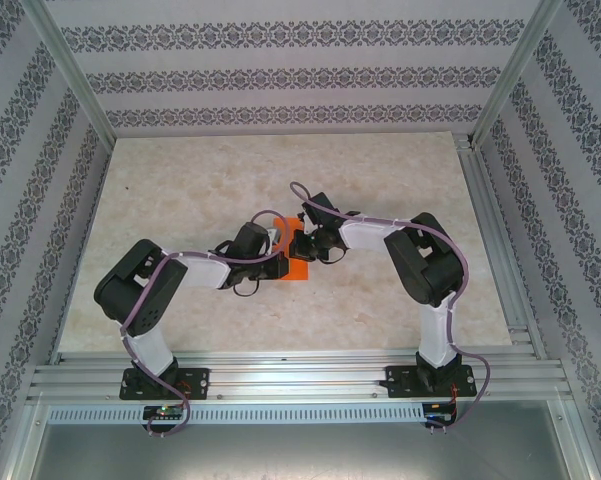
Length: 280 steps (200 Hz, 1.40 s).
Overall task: Fold a paper plane with a square sheet of paper (fold left side to right side)
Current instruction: Fold the triangle a second time at the center of the table.
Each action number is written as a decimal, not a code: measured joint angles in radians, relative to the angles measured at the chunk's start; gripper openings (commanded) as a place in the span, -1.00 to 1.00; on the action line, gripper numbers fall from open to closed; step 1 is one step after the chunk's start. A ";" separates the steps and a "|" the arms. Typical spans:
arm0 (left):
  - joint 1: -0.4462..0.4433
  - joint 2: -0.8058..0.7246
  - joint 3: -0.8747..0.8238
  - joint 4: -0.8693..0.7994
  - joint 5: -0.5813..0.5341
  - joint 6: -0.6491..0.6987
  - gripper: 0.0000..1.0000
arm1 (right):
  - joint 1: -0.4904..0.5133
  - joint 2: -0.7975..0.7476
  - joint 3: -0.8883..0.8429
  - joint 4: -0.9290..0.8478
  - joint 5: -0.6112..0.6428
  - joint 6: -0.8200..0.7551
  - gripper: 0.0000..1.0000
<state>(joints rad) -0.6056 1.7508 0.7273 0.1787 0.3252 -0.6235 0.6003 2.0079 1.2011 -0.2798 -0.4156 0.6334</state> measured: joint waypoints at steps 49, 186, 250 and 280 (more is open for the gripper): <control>0.000 -0.053 -0.059 0.000 -0.010 -0.009 -0.92 | 0.000 0.008 0.018 -0.028 0.004 -0.028 -0.91; 0.010 -0.340 -0.190 -0.278 -0.043 -0.013 -0.90 | 0.000 0.009 0.029 -0.043 0.015 -0.053 -0.91; 0.010 -0.216 0.026 -0.271 0.061 0.005 -0.94 | 0.000 0.009 0.030 -0.046 0.015 -0.053 -0.90; 0.013 -0.126 0.041 -0.254 0.065 0.005 -0.96 | 0.000 0.009 0.030 -0.046 0.015 -0.053 -0.90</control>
<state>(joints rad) -0.5926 1.6245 0.7681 -0.0753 0.3904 -0.6189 0.5999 2.0171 1.2308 -0.3260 -0.4004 0.5800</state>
